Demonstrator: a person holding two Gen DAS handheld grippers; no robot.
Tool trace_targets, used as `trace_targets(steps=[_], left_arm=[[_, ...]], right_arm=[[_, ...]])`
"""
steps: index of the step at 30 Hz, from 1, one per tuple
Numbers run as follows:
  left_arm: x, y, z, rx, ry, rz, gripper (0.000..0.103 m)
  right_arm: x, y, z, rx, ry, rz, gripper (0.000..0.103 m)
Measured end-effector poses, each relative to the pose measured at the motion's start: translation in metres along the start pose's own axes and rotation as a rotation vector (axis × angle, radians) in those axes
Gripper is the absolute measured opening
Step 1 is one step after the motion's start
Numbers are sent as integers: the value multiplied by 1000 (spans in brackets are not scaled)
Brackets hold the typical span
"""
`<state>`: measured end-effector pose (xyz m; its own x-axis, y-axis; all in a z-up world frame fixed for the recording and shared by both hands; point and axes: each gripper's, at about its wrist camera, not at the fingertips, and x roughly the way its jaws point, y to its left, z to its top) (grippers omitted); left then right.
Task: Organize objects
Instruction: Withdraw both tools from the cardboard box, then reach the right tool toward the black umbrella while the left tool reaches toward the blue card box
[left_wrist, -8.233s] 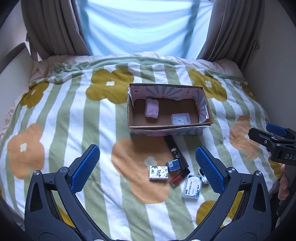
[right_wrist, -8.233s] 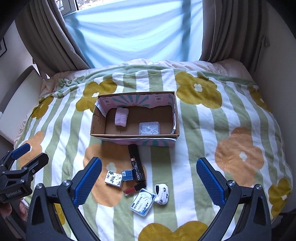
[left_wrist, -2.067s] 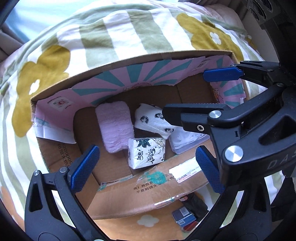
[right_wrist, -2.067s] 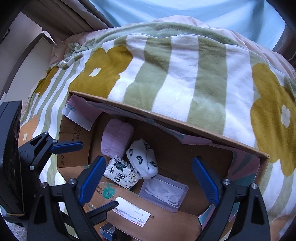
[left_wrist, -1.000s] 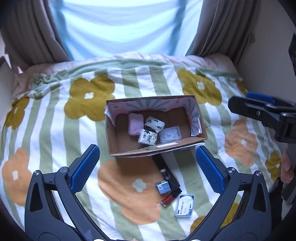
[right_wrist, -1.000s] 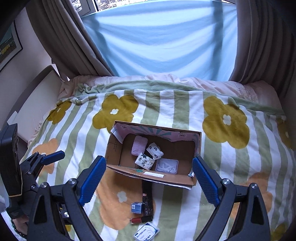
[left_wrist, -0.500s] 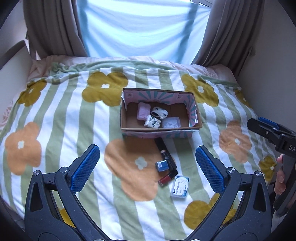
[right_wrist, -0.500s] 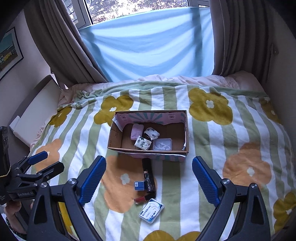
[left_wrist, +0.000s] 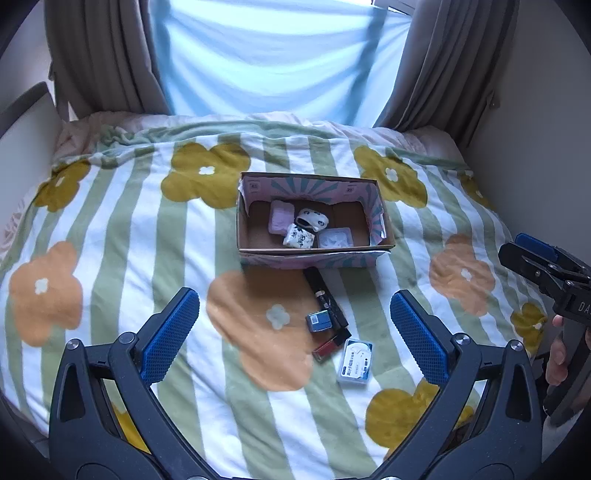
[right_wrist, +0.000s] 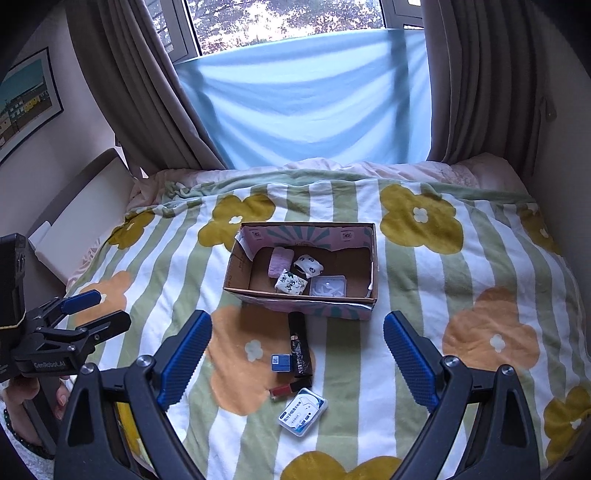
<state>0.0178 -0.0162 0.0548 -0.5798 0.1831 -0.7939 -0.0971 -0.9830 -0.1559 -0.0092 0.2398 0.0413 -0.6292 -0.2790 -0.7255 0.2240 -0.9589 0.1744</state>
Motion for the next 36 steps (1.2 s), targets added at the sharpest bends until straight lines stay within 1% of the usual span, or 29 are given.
trace_targets(steps=[4, 10, 15, 17, 20, 22, 24, 26, 27, 28, 32, 34, 35, 36], left_arm=[[8, -3, -3, 26, 8, -6, 103], [30, -13, -4, 124, 27, -36, 103], [65, -18, -11, 210, 53, -98, 103], [85, -19, -17, 250, 65, -120, 103], [122, -21, -31, 315, 94, -151, 103], [149, -21, -42, 349, 114, -175, 103], [181, -20, -54, 374, 148, -202, 103], [212, -19, -67, 394, 184, -223, 97], [227, -18, -72, 406, 197, -235, 93], [241, -18, -78, 419, 209, -244, 92], [285, -15, -95, 461, 222, -292, 91], [303, -16, -101, 486, 231, -312, 91], [310, -16, -104, 499, 235, -320, 90], [318, -17, -107, 513, 238, -331, 86]], right_arm=[[4, -1, -2, -23, 6, 5, 93], [23, -9, -2, -63, 46, 5, 93], [56, -15, -6, -80, 89, 24, 93], [76, -16, -10, -96, 106, 34, 92], [114, -17, -17, -125, 139, 51, 89], [142, -18, -24, -140, 157, 59, 86], [169, -19, -35, -150, 172, 66, 86], [193, -19, -45, -163, 184, 64, 85], [206, -19, -50, -165, 192, 66, 84], [218, -20, -56, -162, 204, 71, 81], [264, -20, -77, -169, 243, 87, 79], [284, -20, -87, -173, 262, 90, 76], [292, -20, -90, -171, 270, 95, 76], [299, -20, -93, -166, 276, 96, 76]])
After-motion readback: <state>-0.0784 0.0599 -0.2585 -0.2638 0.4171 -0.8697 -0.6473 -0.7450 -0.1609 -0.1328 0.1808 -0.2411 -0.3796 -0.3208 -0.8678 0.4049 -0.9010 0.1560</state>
